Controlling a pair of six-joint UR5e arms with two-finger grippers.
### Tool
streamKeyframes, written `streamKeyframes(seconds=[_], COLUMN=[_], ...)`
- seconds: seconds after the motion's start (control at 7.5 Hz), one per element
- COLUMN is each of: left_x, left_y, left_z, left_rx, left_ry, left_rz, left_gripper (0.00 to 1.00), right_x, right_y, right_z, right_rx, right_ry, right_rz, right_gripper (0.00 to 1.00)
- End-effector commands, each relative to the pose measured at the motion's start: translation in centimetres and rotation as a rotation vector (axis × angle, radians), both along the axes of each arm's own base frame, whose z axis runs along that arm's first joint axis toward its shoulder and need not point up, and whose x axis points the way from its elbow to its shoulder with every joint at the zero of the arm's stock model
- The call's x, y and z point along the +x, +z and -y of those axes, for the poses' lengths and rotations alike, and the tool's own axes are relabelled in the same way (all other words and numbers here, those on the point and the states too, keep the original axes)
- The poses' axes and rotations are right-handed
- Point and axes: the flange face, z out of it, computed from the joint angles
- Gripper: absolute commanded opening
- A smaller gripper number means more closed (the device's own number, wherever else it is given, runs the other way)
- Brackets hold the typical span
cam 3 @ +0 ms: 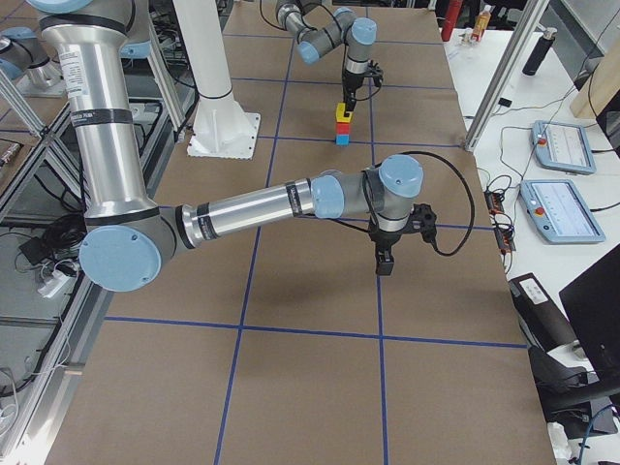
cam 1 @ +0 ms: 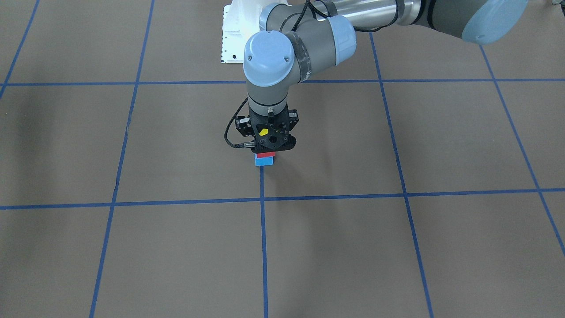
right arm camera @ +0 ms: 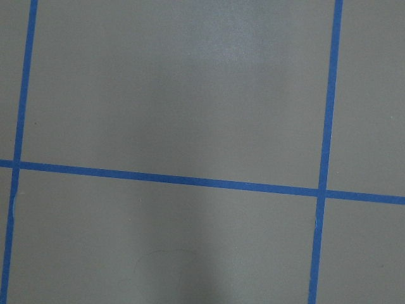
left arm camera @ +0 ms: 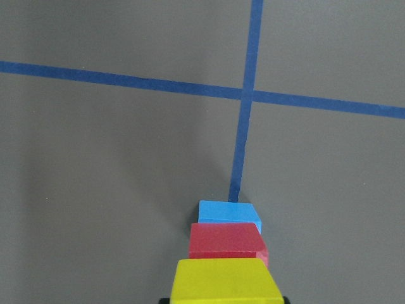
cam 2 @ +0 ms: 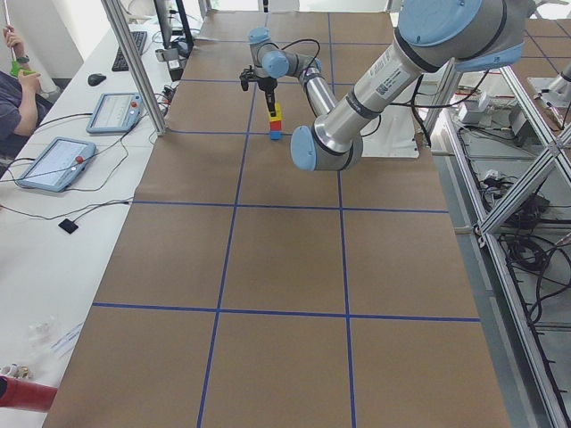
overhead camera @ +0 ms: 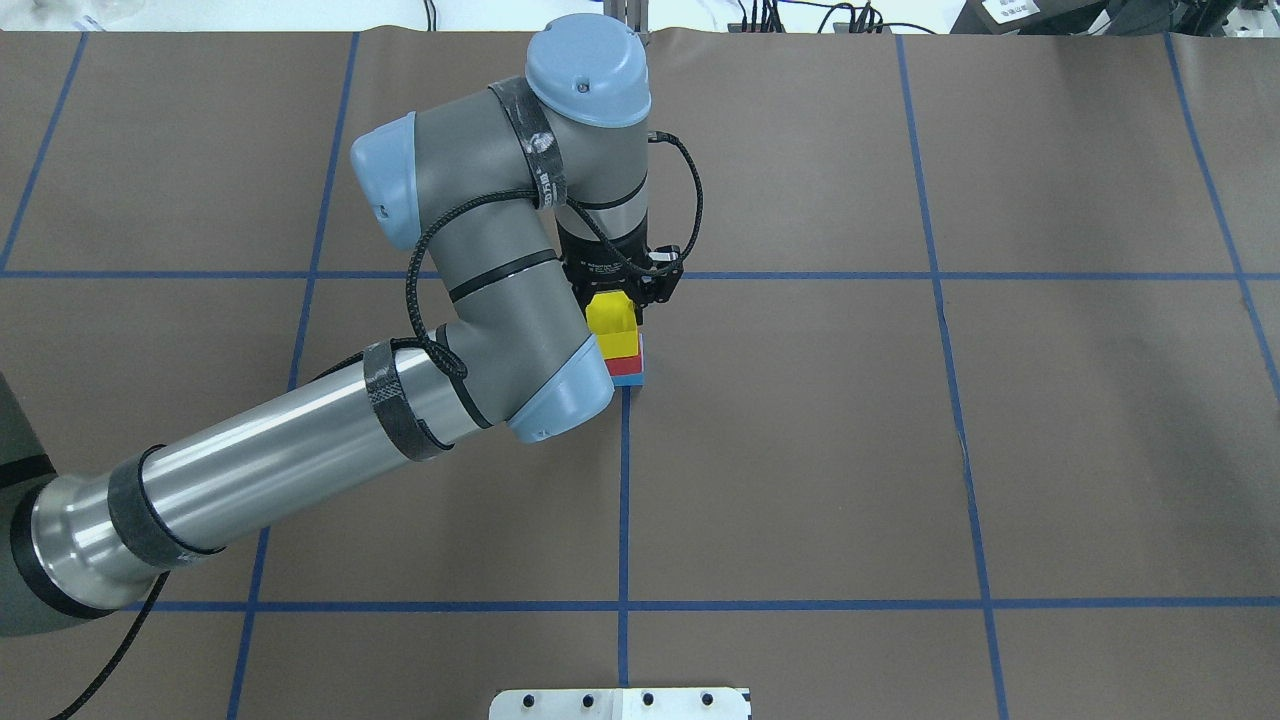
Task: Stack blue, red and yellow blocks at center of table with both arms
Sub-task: 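Lower the yellow cube onto the red cube with the left gripper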
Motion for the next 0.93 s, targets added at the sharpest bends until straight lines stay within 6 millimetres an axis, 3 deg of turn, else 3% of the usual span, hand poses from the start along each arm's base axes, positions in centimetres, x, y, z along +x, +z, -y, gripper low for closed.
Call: streamKeyframes(seconds=[0.0, 0.4, 0.53, 0.8], left_x=[0.17, 0.28, 0.44, 0.46], left_y=[-0.02, -0.18, -0.18, -0.08], left_z=[-0.14, -0.21, -0.38, -0.49], left_rx=[0.000, 0.003, 0.002, 0.003], left_ry=[0.002, 0.003, 0.005, 0.004], left_rz=[-0.001, -0.007, -0.007, -0.007], left_gripper=[0.15, 0.15, 0.34, 1.00], right_x=[0.00, 0.00, 0.00, 0.00], right_y=[0.11, 0.11, 0.13, 0.11], right_z=[0.05, 0.05, 0.04, 0.05], right_rx=[-0.002, -0.002, -0.003, -0.002], right_ry=[0.000, 0.000, 0.000, 0.000], right_rz=[0.000, 0.000, -0.001, 0.000], right_gripper=[1.00, 1.00, 1.00, 1.00])
